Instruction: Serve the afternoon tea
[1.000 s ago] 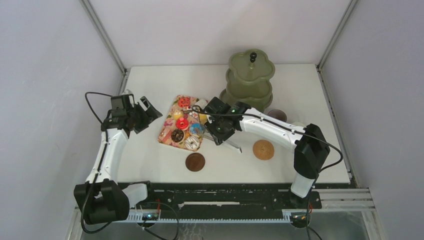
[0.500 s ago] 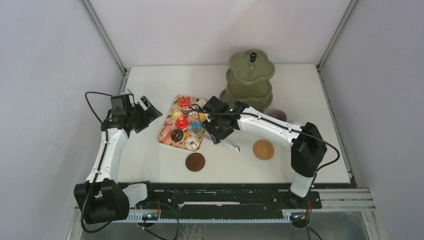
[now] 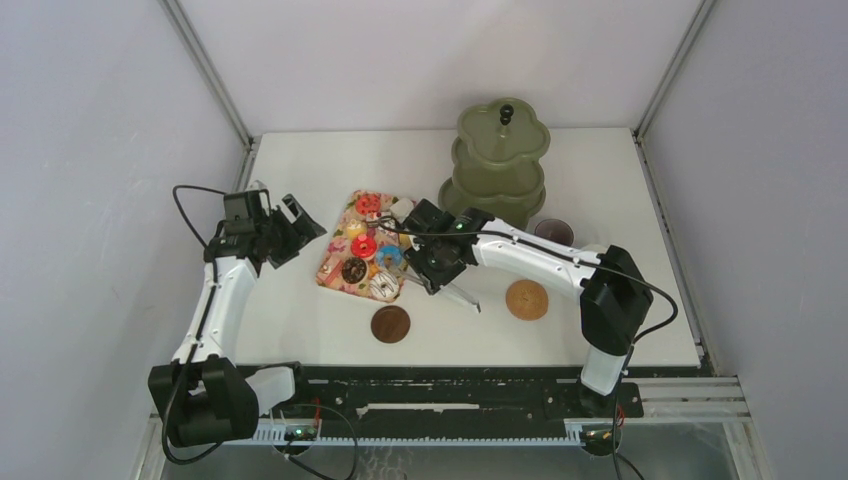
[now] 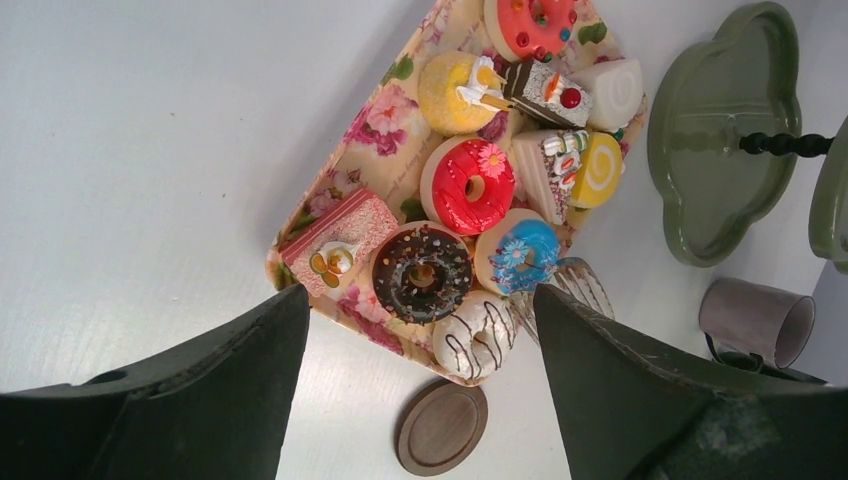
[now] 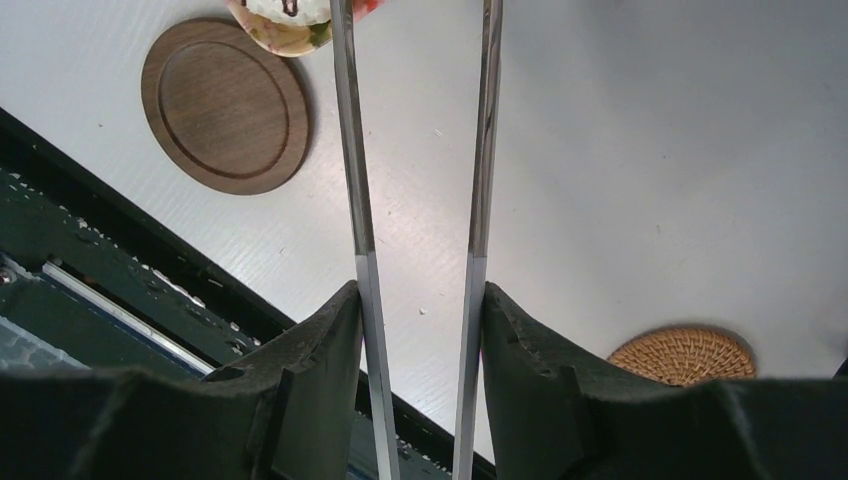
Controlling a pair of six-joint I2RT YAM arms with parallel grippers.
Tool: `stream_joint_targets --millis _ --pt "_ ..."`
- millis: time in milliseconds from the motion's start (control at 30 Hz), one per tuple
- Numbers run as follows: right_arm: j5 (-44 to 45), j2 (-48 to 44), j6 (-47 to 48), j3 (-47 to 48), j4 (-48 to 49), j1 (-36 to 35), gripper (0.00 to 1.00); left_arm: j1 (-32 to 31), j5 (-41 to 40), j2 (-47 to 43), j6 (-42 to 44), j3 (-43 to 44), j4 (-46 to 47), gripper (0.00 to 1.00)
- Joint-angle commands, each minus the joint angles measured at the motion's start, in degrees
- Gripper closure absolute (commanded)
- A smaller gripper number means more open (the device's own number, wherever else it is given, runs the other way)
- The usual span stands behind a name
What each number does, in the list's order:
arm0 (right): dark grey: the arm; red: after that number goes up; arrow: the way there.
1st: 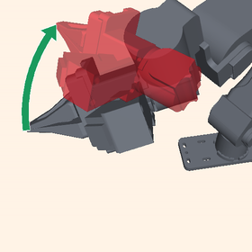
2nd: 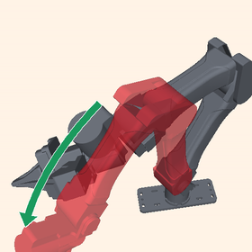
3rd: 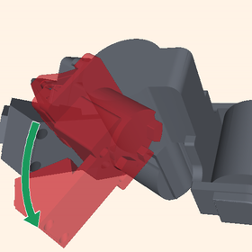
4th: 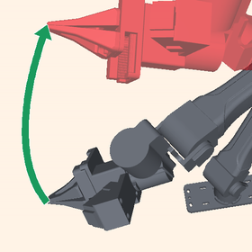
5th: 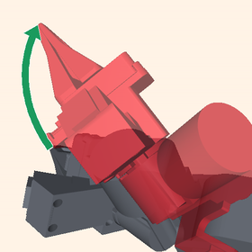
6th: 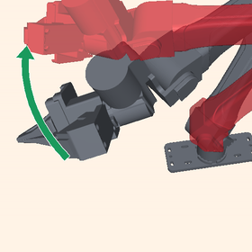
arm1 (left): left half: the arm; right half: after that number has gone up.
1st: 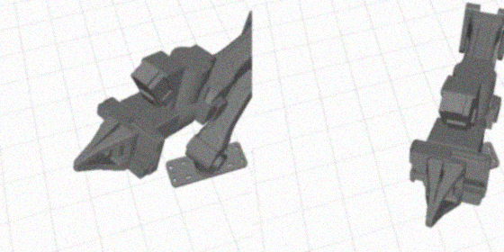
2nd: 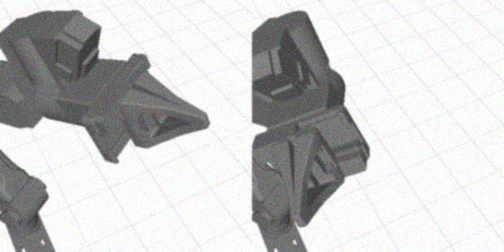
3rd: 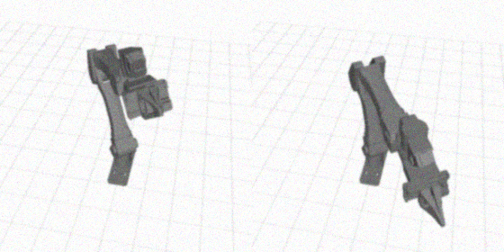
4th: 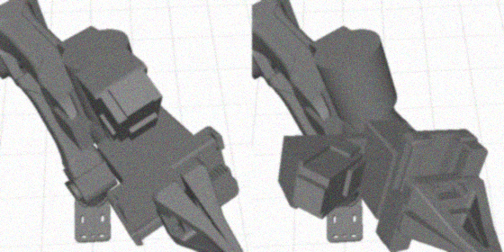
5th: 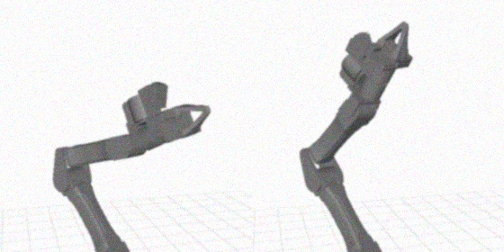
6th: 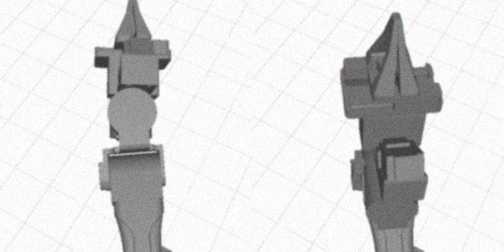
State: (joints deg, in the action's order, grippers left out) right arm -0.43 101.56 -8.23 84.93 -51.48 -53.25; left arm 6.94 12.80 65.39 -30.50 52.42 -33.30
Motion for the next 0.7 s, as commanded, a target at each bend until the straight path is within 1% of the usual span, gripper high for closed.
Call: stream_joint_targets --millis 0,167,267,467,667 --pt "0.99 -1.77 -0.05 -0.38 2.62 -0.65 0.48 0.28 1.14 -0.32 0.35 -0.87 1.99 0.13" --pt "0.64 -3.66 0.19 -3.09 3.0 0.25 0.48 0.33 1.0 -0.34 0.61 -0.98 1.89 0.13" --pt "-0.39 -3.29 0.77 -3.27 2.84 0.43 0.48 0.31 1.0 -0.21 0.5 -1.01 2.01 0.13" --pt "0.1 -2.29 1.89 -2.45 2.97 -0.26 0.48 0.33 1.02 -0.51 0.44 -1.08 1.99 0.13" --pt "2.87 -0.69 2.16 0.08 2.79 -0.62 0.44 0.29 1.0 -0.26 0.47 -1.05 1.98 0.13"
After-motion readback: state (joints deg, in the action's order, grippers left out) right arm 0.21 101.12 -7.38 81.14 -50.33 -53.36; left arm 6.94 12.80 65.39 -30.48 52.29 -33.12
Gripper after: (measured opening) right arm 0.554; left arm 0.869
